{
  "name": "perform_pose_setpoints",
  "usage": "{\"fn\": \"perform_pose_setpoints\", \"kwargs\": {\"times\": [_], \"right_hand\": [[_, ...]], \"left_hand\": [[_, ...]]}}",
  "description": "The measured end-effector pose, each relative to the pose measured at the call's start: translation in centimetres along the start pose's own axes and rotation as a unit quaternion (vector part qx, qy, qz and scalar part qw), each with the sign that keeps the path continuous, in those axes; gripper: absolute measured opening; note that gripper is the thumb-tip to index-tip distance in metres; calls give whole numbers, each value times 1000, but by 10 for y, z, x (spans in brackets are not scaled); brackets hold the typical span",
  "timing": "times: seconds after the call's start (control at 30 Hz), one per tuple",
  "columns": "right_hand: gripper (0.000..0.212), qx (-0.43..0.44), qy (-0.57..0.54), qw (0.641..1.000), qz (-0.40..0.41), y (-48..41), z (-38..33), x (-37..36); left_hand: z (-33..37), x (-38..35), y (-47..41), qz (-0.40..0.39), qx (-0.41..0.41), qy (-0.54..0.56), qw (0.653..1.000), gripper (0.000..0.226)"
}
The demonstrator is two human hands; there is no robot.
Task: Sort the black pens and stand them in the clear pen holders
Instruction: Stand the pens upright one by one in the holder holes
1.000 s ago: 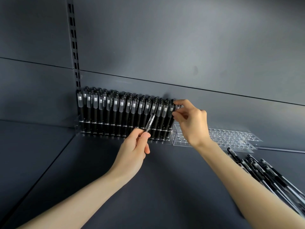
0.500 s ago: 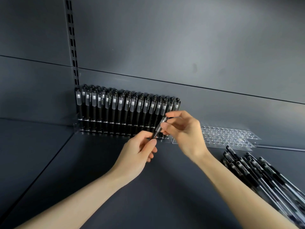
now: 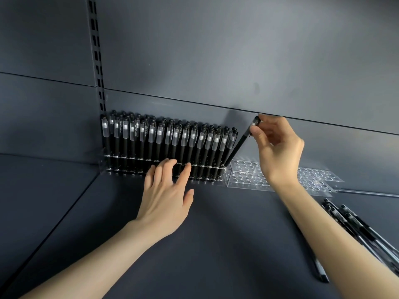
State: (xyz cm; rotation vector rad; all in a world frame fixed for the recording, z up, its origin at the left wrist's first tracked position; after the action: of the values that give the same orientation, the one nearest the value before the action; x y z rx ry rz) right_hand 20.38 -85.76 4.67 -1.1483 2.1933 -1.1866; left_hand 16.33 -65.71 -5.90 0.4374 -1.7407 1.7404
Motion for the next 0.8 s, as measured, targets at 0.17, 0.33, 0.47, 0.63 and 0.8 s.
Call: {"fn": "perform_pose_setpoints", "kwargs": {"times": [0.17,0.33,0.47,0.63,0.8], "right_hand": [[15,8,8,1000,-27,7,4,-8],[18,16,34,997,-72,15,15,-16],[22,37,58,993,-96,13,13,-17],[20,29,80,989,-121,4,10,-18],[18,26,92,986,-140,-1,9,-18]], "left_hand": [[-7,-8,2,-15,14,-20,1000,55],[-9,-10,1,-14,16,-26,999,55],[-9,-11,2,-16,13,-33,999,55],[-9,-12,1,-13,13,-37,999,52],[-9,-12,2,-9,15,-40,999,52]]}}
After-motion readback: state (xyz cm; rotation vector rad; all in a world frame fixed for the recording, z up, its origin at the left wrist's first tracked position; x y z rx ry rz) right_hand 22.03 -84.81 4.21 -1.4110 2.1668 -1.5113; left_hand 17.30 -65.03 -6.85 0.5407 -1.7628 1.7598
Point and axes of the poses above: each hand's wrist, its own y-axis away from the middle knuckle, its own x-axis out of the back of the hand, z = x × y, the point moved 2 cm from there along -y, towards the middle knuckle, and after that the axes turned 9 degrees about z, right-handed, at the moved point
